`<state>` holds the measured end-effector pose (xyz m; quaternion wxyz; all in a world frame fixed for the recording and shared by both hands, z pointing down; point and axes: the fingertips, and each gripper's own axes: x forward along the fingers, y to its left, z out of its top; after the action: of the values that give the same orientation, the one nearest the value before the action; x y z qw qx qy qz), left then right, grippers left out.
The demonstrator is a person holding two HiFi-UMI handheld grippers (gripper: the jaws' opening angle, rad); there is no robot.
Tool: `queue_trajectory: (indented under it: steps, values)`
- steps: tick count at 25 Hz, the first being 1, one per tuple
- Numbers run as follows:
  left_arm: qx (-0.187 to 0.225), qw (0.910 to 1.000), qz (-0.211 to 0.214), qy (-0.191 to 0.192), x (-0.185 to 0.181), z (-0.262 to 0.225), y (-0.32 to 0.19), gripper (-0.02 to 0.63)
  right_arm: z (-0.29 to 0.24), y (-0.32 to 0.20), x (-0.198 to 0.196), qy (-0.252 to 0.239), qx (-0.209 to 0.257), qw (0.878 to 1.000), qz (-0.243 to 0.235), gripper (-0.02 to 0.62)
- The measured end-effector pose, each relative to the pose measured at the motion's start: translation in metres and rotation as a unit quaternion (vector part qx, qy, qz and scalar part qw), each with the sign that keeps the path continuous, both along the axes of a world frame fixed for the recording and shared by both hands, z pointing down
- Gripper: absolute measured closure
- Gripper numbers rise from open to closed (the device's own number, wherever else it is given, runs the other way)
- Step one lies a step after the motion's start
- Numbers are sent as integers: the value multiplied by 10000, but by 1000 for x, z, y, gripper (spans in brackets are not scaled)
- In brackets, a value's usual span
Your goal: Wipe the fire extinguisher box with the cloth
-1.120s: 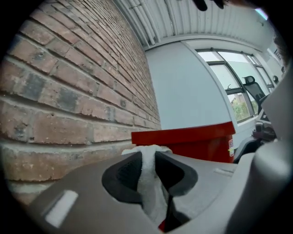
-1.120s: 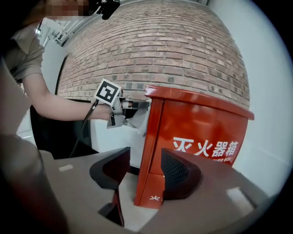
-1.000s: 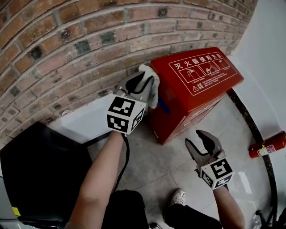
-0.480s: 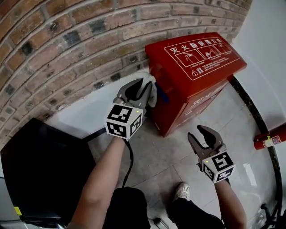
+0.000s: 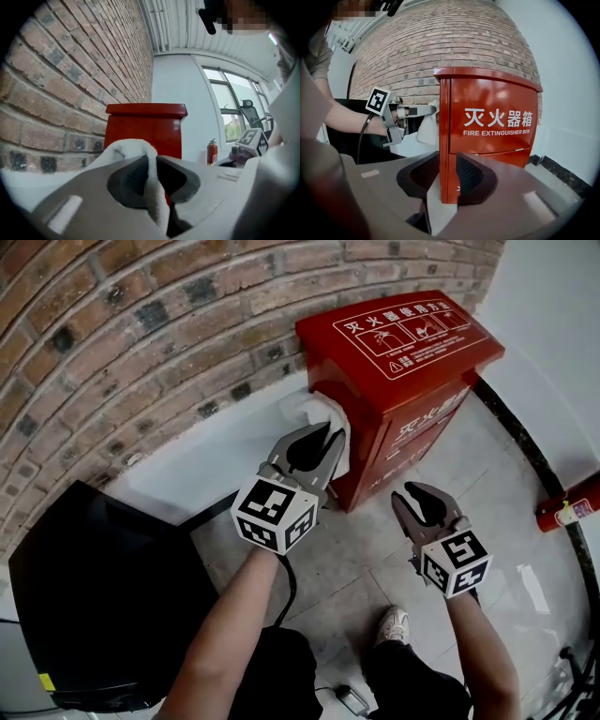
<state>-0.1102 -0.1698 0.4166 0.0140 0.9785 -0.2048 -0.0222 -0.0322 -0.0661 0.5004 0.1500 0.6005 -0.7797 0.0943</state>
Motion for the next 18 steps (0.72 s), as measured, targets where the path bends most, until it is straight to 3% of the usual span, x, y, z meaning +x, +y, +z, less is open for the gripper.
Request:
queue_trajectory:
  steps: [4, 9, 12, 18]
  values:
    - [-64, 9976, 692, -75, 10, 4, 37, 560, -1, 5, -11, -32, -11, 10000, -63, 470]
    - [5, 9865, 1594, -385, 37, 21, 87, 560, -1, 8, -10, -48, -16, 10000, 16, 477]
    - [-107, 9850, 1628, -562, 36, 40, 91, 560, 3, 9, -8, -48, -59, 10000, 44, 482]
    - [-418, 9871, 1263, -887, 22, 86, 64, 558, 18, 6, -8, -74, -221, 9997, 28, 485]
